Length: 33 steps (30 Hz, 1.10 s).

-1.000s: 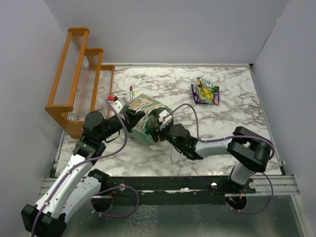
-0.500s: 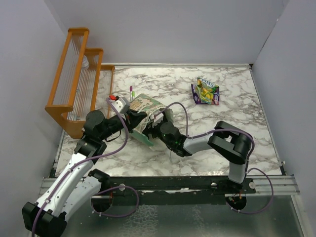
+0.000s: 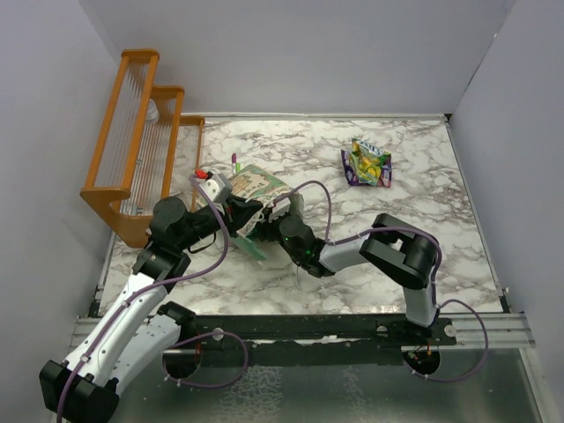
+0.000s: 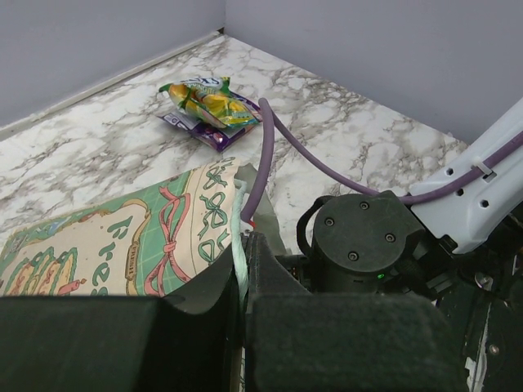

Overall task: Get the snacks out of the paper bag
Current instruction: Take out the snack from the paper bag.

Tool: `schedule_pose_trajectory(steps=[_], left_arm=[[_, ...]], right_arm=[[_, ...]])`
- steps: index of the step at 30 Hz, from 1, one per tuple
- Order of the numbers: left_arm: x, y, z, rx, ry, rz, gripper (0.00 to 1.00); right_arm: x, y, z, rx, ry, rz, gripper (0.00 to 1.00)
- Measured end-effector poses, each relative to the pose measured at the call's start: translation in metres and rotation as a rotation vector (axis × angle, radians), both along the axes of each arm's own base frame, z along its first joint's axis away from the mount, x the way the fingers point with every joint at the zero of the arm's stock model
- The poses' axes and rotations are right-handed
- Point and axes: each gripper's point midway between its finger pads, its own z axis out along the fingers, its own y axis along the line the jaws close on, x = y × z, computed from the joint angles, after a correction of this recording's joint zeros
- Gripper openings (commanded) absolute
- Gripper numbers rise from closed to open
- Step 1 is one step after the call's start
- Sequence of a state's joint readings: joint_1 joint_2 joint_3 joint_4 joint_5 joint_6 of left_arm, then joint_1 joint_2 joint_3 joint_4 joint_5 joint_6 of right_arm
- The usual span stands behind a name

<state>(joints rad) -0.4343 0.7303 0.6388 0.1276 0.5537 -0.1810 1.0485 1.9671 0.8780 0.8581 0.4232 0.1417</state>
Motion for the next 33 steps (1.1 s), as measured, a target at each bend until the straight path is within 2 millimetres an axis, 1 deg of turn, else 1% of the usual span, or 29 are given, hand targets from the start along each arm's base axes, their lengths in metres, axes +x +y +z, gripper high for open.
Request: schedule_pose_trajectory(steps=[6,11,12,18,22,27,31,33], left_arm=[[0.0,0.0,0.0,-0.001,-0.001,0.0,0.0],[-0.001,0.0,0.001,-0.002,-0.003,0.0,0.0],[-0.001,0.0,0.001,-0.002,-0.004,0.0,0.0],[-0.001,0.0,0.002,-0.002,-0.006,0.0,0.0],[0.0,0.0,0.001,-0.001,-0.003,0.001,0.0],[0.003,0.0,-0.003,0.005,0.01,0.009,0.0],[0.008,0.0,-0.008,0.012,0.025,0.025,0.0],[0.009,0.001,-0.008,0.013,0.027,0.032,0.0]], right_arm=[[0.0,-0.002,0.0,0.003,-0.003,-0.006,0.2],[-0.001,-0.003,0.001,-0.004,-0.015,0.001,0.03],[-0.001,-0.003,0.001,-0.004,-0.016,0.002,0.01],[-0.005,-0.009,0.002,-0.021,-0.024,0.014,0.01],[-0.014,-0.021,0.01,-0.036,-0.036,0.033,0.01],[-0.028,-0.027,0.029,-0.025,-0.056,0.099,0.01],[-0.044,-0.033,0.036,-0.02,-0.05,0.163,0.01],[-0.052,-0.04,0.038,-0.026,-0.042,0.184,0.01]])
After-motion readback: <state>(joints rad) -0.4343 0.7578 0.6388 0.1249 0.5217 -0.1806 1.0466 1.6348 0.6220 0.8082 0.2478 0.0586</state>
